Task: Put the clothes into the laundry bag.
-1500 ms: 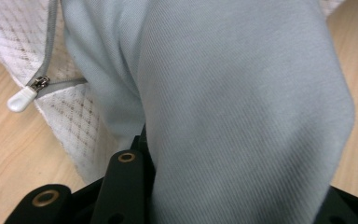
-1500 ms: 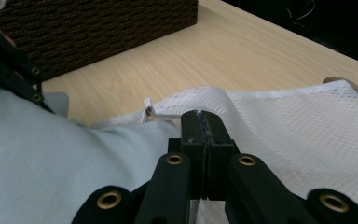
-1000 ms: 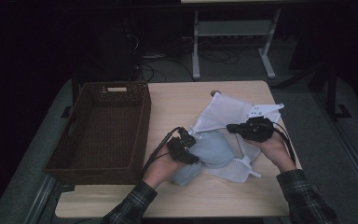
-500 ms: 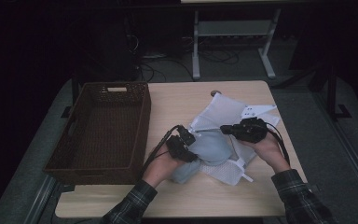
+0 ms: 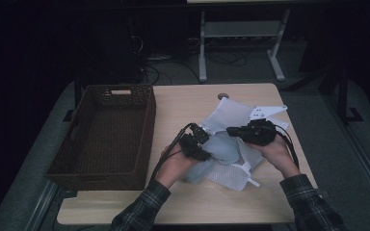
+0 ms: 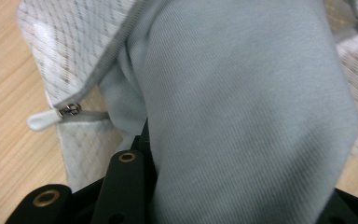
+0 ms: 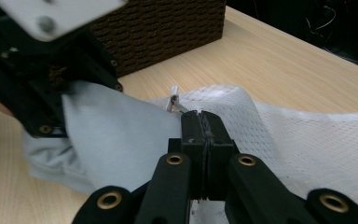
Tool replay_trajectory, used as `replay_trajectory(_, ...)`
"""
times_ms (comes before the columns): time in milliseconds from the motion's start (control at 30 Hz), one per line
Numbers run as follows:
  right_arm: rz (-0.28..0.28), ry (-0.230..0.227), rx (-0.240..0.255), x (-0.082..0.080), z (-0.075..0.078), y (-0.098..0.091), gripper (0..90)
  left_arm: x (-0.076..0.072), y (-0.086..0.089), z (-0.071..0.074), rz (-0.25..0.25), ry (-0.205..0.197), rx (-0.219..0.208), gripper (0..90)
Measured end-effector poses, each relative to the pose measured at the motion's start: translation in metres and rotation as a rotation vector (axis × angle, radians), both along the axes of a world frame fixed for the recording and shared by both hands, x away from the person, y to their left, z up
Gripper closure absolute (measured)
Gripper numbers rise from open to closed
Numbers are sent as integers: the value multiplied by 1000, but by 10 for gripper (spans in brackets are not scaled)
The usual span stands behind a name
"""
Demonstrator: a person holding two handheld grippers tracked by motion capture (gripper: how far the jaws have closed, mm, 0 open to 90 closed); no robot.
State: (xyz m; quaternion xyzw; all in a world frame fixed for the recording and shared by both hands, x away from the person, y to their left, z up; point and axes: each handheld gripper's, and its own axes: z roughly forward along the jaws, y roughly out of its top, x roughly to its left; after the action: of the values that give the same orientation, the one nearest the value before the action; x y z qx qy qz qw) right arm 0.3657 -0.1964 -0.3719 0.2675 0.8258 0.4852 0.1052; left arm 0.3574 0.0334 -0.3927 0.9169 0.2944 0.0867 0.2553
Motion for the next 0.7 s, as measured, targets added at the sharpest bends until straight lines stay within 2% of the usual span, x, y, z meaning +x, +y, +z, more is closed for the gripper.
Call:
replay_trajectory(133, 2, 3, 4, 0, 0, 2, 889, 9, 5, -3, 41, -8, 15, 614)
replay_trajectory(300, 6, 13, 8, 0, -1, 8, 889, 15, 6, -7, 66, -12, 32, 614)
replay_trajectory(567, 3, 18, 20, 0, 0, 16, 889, 13, -8, -6, 50, -11, -7, 614)
replay_trajectory(700, 1, 15, 23, -1, 1, 16, 889, 16, -17, -6, 62, -16, -24, 613)
